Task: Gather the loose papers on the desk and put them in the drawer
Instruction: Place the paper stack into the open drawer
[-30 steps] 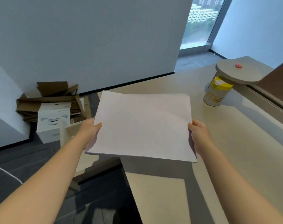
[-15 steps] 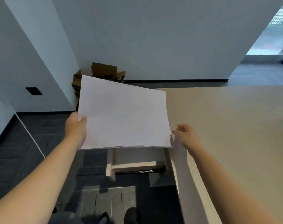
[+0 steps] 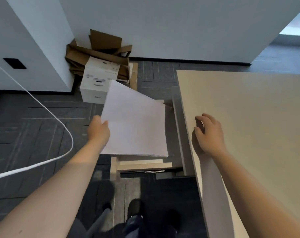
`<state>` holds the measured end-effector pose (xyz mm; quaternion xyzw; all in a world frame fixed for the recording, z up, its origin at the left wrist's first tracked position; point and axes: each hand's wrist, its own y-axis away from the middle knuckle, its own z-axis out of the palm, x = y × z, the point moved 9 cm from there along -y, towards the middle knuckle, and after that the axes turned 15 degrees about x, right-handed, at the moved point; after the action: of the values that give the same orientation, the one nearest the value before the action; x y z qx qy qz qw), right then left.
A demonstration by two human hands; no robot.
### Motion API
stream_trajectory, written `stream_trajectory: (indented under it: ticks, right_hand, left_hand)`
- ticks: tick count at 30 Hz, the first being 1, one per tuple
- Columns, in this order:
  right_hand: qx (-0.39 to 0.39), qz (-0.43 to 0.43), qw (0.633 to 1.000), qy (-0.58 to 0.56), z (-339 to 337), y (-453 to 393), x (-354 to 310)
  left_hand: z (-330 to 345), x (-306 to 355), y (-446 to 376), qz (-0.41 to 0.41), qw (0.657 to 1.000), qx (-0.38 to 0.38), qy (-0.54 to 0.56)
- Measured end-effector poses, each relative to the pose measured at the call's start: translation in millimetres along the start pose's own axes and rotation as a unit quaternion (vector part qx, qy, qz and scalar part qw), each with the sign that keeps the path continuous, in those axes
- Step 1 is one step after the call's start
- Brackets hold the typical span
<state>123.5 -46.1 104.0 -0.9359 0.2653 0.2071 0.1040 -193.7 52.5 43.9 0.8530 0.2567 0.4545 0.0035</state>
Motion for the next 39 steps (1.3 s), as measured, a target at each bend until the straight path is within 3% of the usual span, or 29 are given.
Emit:
stream_trajectory:
  ticks: [10,23,27,32,34,39]
  right_hand:
    - [0.022,-0.054,0.998,0.029,2,1,10]
    - [0.041,-0.047,0.997,0.043,7,1,11]
    - [0.037,-0.048,0.997,0.04,7,2,11]
    - [0.024,-0.05,0.998,0.036,6,4,12]
    - [0.02,-0.052,0.998,0.029,5,6,11]
    - [0.006,-0.05,0.999,0.021,4,11,14]
  left_hand:
    - [104,-25,30,0.012,0.986,-0.148,-0.078]
    - [147,-43,57,0.029,0.961,-0.224,-0.162]
    - [131,-30,49,0.113,0.959,-0.181,-0.188]
    - [94,-9,45,0.234,0.941,-0.056,-0.239]
    - [84,-12,43,0.217,0.942,-0.031,-0.253]
    - [73,-31,38,0.051,0.979,-0.049,-0.193]
